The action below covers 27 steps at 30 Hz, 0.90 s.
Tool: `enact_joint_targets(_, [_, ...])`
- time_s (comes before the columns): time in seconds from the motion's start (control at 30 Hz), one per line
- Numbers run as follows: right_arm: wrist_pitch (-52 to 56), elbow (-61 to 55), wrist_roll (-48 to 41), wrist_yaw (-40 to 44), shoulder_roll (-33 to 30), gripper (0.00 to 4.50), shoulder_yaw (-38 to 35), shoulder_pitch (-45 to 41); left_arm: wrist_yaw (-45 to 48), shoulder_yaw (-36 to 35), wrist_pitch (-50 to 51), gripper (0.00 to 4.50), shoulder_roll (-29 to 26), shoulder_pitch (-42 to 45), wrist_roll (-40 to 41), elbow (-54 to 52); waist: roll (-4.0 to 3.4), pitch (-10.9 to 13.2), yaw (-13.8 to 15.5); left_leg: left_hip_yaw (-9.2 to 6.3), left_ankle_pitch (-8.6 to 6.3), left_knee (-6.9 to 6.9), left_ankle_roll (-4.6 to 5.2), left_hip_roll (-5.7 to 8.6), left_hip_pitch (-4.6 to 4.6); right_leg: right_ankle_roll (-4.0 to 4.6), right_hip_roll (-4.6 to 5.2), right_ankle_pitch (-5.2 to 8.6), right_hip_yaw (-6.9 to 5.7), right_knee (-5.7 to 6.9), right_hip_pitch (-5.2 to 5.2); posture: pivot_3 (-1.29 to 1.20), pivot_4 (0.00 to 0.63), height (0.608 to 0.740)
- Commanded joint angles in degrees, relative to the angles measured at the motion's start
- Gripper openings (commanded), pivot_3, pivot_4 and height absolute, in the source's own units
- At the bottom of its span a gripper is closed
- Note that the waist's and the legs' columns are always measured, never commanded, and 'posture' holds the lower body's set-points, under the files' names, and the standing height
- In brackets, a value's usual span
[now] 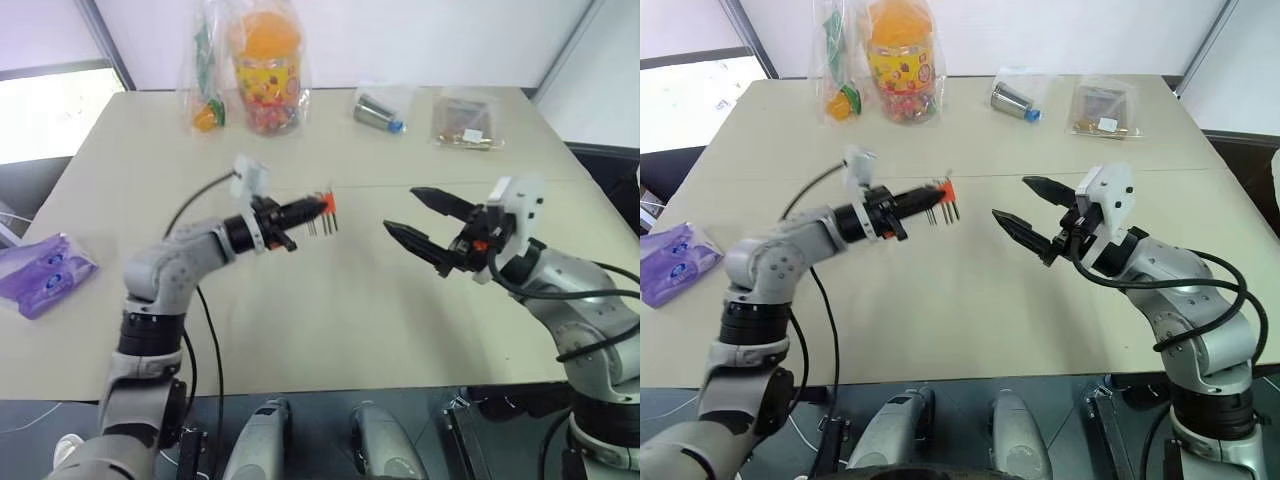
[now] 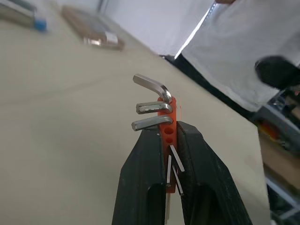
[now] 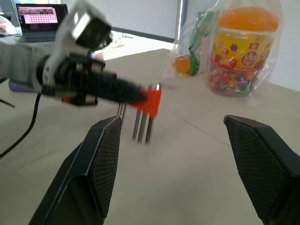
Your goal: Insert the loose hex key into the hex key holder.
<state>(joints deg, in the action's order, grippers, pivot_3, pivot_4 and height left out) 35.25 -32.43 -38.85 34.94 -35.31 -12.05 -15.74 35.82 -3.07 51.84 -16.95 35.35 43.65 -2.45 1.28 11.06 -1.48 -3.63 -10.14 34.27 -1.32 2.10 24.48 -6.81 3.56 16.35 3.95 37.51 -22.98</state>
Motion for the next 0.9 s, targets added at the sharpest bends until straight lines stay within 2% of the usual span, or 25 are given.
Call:
enact_joint_targets(0.03, [0.0,-2.3,-0.8,-1.5,-0.6,3.59,-1.3,-1.1,-1.7,0.3,2.9,0.0,3.0,-0.3,2.1,0.6,0.0,0.0,0.5,0.02,0.0,0.01,0.0,0.0,0.0,0.0,0.0,0.0,0.0,0.0,0.0,0.0,0.15,0.74])
enact_joint_targets(0.3, [-0.4,-2.5,-0.1,-3.3,-0.3,3.59,-0.3,-1.6,-4.4,1.0,7.5,0.0,7.6,-2.1,1.0,7.5,0.0,0.0,0.8,0.01,0.0,0.07,0.01,0.02,-0.01,0.0,0.01,0.0,-0.01,-0.03,0.07,0.0,0.15,0.74])
enact_joint_targets(0.5, [-0.8,-2.5,0.5,-3.6,-0.2,3.59,0.4,-1.0,-4.6,1.8,8.9,0.0,4.9,-3.5,-1.5,9.2,0.0,0.0,0.7,0.01,-0.01,0.05,0.01,0.01,-0.02,0.0,0.0,0.0,-0.01,-0.04,0.07,0.0,0.15,0.74])
enact_joint_targets(0.53, [-0.8,-2.5,0.7,-3.6,-0.2,3.65,0.6,-1.0,-4.5,1.7,8.9,0.88,4.6,-3.7,-1.6,9.1,-0.01,0.0,0.7,0.0,-0.01,0.05,0.01,0.01,-0.02,0.0,0.0,0.0,-0.01,-0.04,0.07,0.0,0.15,0.74])
enact_joint_targets(0.57, [-0.9,-2.3,0.9,-3.5,-0.2,3.65,0.8,-1.0,-4.4,1.6,8.9,1.22,4.2,-3.7,-1.8,9.2,-0.01,0.0,0.8,0.0,-0.01,0.05,0.01,0.01,-0.02,0.0,0.0,0.0,-0.02,-0.04,0.07,0.0,0.15,0.74])
enact_joint_targets(0.77, [-0.9,-1.2,1.7,-1.9,-1.2,3.65,1.8,-1.1,-2.1,2.4,3.8,4.31,0.1,-3.9,-5.8,7.5,-0.01,0.0,0.8,0.0,-0.01,0.06,0.0,0.02,-0.03,0.01,0.04,0.0,-0.02,-0.08,0.11,0.0,0.15,0.74])
enact_joint_targets(0.9, [0.3,0.2,1.9,2.7,-5.1,3.65,2.4,-0.4,1.4,2.5,-1.7,4.31,-4.5,-3.1,-8.6,4.4,-0.01,0.0,0.7,0.0,-0.01,0.04,0.0,0.0,-0.06,0.03,0.04,0.01,-0.02,-0.08,0.1,0.0,0.15,0.74])
